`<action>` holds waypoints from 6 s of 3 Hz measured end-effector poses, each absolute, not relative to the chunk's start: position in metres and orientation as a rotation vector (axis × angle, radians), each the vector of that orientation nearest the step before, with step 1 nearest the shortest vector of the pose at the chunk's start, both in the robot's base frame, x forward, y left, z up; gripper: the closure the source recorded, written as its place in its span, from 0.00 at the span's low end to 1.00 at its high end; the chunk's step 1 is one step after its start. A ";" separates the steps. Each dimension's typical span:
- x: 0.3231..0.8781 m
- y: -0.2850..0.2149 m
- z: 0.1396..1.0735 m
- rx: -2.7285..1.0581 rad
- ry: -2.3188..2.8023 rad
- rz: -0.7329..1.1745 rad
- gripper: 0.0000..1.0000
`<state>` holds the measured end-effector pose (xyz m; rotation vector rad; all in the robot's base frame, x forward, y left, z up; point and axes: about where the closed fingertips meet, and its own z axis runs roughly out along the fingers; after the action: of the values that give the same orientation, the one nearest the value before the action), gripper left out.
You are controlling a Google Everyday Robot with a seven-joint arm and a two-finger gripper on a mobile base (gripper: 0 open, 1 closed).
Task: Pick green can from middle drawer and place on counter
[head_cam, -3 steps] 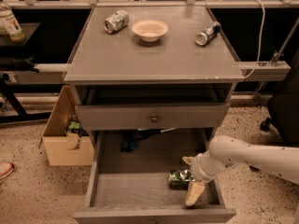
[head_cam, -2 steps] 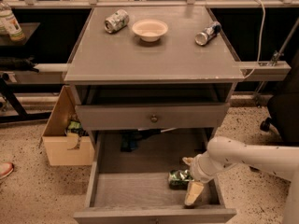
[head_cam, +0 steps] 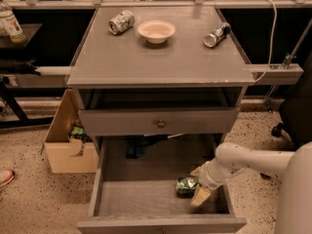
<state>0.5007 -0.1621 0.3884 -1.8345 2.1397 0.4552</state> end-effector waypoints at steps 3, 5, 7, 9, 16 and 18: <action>0.510 -0.160 0.406 -1.781 2.049 0.454 0.89; 0.515 -0.181 0.581 -1.717 1.739 0.396 1.00; 0.521 -0.170 0.611 -1.777 1.692 0.385 1.00; 0.546 -0.152 0.743 -1.913 1.576 0.329 1.00; 0.684 -0.160 0.881 -1.620 1.771 0.328 1.00; 0.713 -0.163 0.857 -1.576 1.911 0.340 0.85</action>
Offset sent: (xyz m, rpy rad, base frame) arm 0.0150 -0.0028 -0.0235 0.0204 0.0135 -0.0091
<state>0.7126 -0.1627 0.8572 -1.5758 1.9107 0.3401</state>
